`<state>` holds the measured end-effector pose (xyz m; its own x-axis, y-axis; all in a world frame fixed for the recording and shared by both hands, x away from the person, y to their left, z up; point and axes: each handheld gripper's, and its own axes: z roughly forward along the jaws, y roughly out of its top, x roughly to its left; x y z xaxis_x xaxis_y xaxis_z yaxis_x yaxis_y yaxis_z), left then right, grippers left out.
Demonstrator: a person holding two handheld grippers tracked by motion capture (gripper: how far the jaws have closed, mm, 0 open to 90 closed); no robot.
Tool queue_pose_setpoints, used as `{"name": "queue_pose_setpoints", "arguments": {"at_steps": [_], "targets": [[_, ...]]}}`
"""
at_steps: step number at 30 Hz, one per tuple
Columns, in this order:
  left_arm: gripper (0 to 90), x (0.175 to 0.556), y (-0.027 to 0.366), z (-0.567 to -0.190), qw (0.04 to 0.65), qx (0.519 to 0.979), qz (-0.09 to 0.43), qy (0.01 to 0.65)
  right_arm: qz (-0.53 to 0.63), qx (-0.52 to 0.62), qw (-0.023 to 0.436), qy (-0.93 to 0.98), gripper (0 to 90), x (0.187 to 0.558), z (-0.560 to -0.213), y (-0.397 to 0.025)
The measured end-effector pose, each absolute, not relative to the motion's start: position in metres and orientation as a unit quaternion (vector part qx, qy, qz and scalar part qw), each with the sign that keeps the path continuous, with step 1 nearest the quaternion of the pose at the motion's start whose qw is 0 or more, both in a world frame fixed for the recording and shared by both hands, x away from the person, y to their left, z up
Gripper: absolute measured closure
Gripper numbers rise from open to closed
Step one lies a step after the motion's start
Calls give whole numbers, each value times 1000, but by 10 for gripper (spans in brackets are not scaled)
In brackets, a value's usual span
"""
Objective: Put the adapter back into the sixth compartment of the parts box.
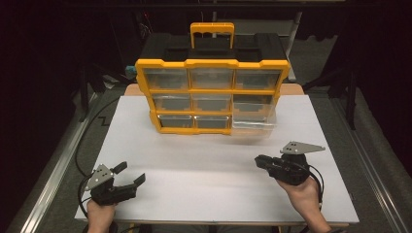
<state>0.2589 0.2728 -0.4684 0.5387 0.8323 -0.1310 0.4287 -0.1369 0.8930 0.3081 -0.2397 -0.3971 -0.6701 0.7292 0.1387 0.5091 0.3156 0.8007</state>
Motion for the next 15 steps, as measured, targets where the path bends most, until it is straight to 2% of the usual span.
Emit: {"name": "queue_pose_setpoints", "arguments": {"at_steps": [15], "targets": [[162,259,273,-468,492,727,206,433,469,387,158,778,768,302,-364,-259]]}}
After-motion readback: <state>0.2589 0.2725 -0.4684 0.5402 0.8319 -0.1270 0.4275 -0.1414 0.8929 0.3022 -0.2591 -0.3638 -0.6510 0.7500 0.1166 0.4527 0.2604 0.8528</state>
